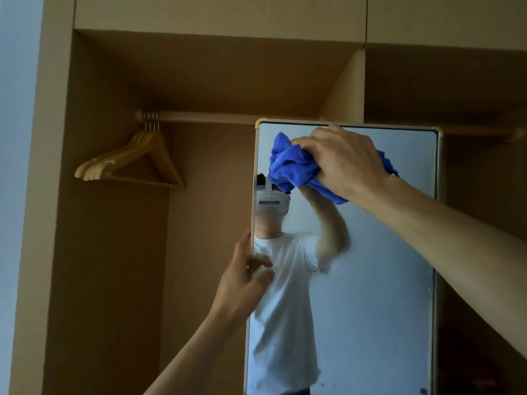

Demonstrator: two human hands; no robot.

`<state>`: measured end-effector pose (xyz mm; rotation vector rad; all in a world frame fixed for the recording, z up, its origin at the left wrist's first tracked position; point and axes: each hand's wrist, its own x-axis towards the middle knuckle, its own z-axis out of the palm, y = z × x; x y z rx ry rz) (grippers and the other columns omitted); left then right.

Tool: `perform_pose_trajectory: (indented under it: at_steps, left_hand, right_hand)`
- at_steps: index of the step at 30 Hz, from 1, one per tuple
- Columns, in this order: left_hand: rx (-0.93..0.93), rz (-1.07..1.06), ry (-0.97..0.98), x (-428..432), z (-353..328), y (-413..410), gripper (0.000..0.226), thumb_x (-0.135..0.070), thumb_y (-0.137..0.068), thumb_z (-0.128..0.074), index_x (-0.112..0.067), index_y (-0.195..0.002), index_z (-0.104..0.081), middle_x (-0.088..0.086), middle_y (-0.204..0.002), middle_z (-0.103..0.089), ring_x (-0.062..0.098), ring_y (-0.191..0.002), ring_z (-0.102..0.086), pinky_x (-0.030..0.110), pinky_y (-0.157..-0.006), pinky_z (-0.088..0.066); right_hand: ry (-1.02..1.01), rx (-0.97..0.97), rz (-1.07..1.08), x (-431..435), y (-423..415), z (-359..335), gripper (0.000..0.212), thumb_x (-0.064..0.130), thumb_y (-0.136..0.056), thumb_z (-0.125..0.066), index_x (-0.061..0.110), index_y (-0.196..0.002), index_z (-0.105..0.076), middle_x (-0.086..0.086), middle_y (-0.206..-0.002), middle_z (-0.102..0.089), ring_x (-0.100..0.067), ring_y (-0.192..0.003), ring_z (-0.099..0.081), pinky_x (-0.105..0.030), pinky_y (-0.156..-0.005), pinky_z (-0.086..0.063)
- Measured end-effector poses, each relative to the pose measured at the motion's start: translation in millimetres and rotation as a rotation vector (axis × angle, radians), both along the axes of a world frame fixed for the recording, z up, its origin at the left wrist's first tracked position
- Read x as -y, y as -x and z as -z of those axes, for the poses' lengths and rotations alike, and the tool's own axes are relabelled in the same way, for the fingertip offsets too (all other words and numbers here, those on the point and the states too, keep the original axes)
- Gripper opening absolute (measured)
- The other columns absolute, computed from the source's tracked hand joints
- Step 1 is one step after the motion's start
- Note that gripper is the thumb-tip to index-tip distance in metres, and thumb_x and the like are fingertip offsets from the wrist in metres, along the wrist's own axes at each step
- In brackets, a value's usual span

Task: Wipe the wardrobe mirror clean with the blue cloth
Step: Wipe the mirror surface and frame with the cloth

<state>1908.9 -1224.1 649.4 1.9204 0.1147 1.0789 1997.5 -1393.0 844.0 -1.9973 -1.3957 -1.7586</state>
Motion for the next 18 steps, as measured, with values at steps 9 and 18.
perform_pose_trajectory:
  at_steps: [9, 18]
  left_hand:
    - [0.037, -0.097, 0.016, 10.2, 7.7, -6.2, 0.075, -0.023, -0.093, -0.068, -0.076, -0.120, -0.022, -0.023, -0.107, -0.072, -0.008, -0.097, -0.065, 0.002, -0.068, -0.044]
    - [-0.020, -0.140, -0.011, 17.2, 0.1, -9.6, 0.066, -0.031, -0.094, -0.066, -0.039, -0.145, -0.025, -0.032, -0.108, -0.069, -0.004, -0.113, -0.060, 0.016, -0.079, -0.042]
  right_hand:
    - [0.139, -0.037, -0.038, 13.1, -13.8, 64.0, 0.026, 0.016, -0.091, -0.058, 0.028, -0.114, -0.060, 0.008, -0.097, -0.062, -0.019, -0.089, -0.055, -0.034, -0.063, -0.047]
    - [0.178, -0.052, -0.060, 24.0, -19.4, 60.7, 0.015, 0.021, -0.091, -0.063, 0.027, -0.105, -0.059, 0.008, -0.091, -0.058, -0.017, -0.086, -0.051, -0.031, -0.058, -0.035]
